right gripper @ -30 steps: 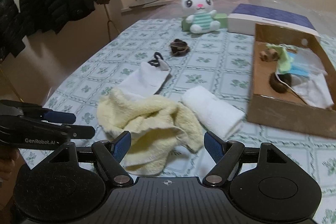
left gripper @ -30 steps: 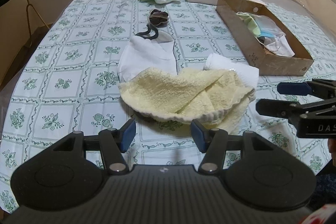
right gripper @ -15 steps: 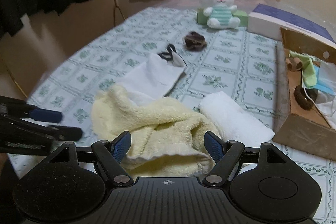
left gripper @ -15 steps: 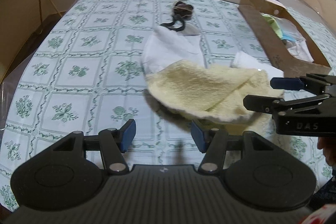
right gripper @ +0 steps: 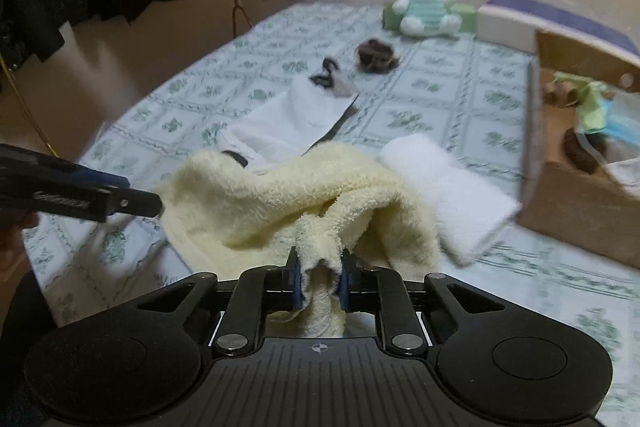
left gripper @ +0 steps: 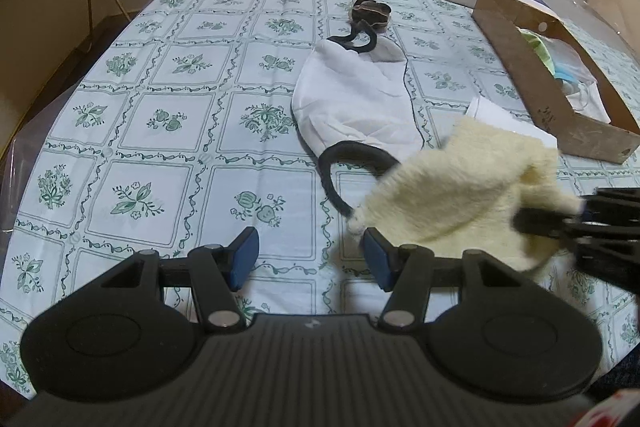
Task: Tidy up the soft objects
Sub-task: 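Lower the right tool onto the yellow towel and close it on the towel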
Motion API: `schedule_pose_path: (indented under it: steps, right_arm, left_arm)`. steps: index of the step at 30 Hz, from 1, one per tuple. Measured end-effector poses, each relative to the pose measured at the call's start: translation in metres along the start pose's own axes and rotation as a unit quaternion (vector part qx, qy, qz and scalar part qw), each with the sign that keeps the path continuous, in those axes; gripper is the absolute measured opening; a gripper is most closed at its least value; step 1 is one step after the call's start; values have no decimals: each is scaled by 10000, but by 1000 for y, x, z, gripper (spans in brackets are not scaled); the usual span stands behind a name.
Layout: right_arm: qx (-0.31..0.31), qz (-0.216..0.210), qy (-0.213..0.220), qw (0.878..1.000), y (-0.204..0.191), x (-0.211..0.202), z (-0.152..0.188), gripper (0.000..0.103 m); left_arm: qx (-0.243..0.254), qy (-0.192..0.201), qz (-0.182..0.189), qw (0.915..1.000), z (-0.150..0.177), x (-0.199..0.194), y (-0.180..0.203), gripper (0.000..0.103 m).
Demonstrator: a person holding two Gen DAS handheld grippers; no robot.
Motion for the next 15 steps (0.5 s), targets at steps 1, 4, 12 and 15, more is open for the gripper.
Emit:
schedule_pose_path:
  steps: [1,4,12,15]
  right_arm:
    - [4,7,33,10000,2,-12,2,17]
    - [271,-192,160,9993,10,-46,7,17]
    - [2115,127,502,9760,79,-115,36,18]
    - [2467,985,469,9629,106,-126,47,18]
  left_arm:
    - [7,13,2,10000,0,-1,1,54]
    - [41,54,28,10000,-1,-5,5,54]
    - [263,144,210,9993,1,-15,27,54]
    - [357,179,279,9988,0,-19,37,54]
Point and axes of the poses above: each gripper's, at about its wrist camera, not at the fingertips, and x roughly the way its jaws point, y to its right, z to its underside, the point moved 6 cm from there along x, roughly the way its jaws point, and after that the axes turned 11 degrees about -z, right-handed, at the moved point
